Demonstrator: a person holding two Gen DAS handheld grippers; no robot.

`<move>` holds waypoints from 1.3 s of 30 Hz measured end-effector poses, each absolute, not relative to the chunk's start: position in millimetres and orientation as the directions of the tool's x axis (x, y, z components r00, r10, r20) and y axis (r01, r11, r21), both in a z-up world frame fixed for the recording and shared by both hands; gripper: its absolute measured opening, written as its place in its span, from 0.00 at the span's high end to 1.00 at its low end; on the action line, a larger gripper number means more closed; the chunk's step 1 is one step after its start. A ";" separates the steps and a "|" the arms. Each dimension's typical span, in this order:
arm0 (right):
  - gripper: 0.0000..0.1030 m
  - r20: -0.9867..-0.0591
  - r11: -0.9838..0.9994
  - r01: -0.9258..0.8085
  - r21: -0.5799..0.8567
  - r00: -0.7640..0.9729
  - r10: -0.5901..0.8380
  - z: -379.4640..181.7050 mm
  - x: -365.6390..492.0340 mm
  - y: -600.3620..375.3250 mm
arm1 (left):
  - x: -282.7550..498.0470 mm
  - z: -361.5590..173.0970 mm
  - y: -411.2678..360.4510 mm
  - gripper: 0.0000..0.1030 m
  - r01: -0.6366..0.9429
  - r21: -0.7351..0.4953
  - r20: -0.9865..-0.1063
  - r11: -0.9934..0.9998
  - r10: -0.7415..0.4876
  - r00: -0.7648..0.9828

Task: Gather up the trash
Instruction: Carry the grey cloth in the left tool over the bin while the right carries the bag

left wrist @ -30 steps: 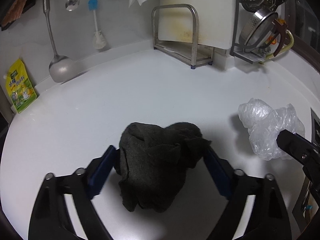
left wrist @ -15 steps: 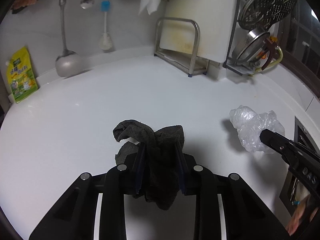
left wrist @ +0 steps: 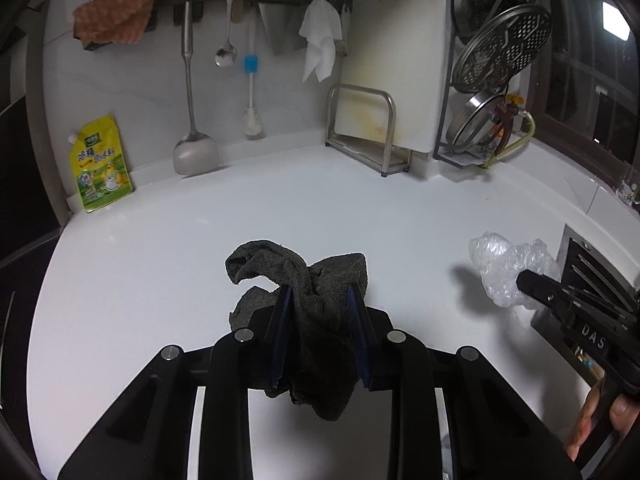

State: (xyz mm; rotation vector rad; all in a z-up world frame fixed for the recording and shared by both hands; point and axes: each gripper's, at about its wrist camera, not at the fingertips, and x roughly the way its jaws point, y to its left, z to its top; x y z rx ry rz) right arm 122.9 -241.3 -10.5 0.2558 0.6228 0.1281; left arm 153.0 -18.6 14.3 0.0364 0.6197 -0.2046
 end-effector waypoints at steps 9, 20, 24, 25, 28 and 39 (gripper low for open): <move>0.90 -0.559 0.959 -0.019 0.284 0.809 0.182 -12.4 42.3 -213.6 | 88.4 17.8 -3.5 0.73 0.232 -0.023 -0.563 0.972 -0.204 0.801; 0.90 -0.566 0.965 0.011 0.263 0.812 0.145 -33.2 -36.7 -198.4 | 17.6 3.2 2.6 0.73 0.276 -0.020 -0.562 0.961 -0.239 0.792; 0.90 -0.572 0.964 0.013 0.267 0.807 0.148 -37.0 -58.0 -197.6 | 3.2 -1.1 2.9 0.73 0.290 -0.044 -0.566 0.956 -0.263 0.781; 0.90 -0.571 0.964 0.014 0.264 0.808 0.145 -36.8 -63.1 -196.9 | 0.6 -1.6 2.9 0.73 0.291 -0.047 -0.567 0.956 -0.265 0.780; 0.90 -0.569 0.967 0.015 0.256 0.811 0.138 -36.0 -77.0 -194.7 | -9.9 -5.0 1.8 0.73 0.299 -0.051 -0.566 0.953 -0.274 0.778; 0.90 -0.605 0.977 0.010 0.212 0.786 0.123 -48.8 -102.7 -185.6 | -37.0 -24.0 -1.5 0.73 0.312 -0.069 -0.589 0.948 -0.291 0.754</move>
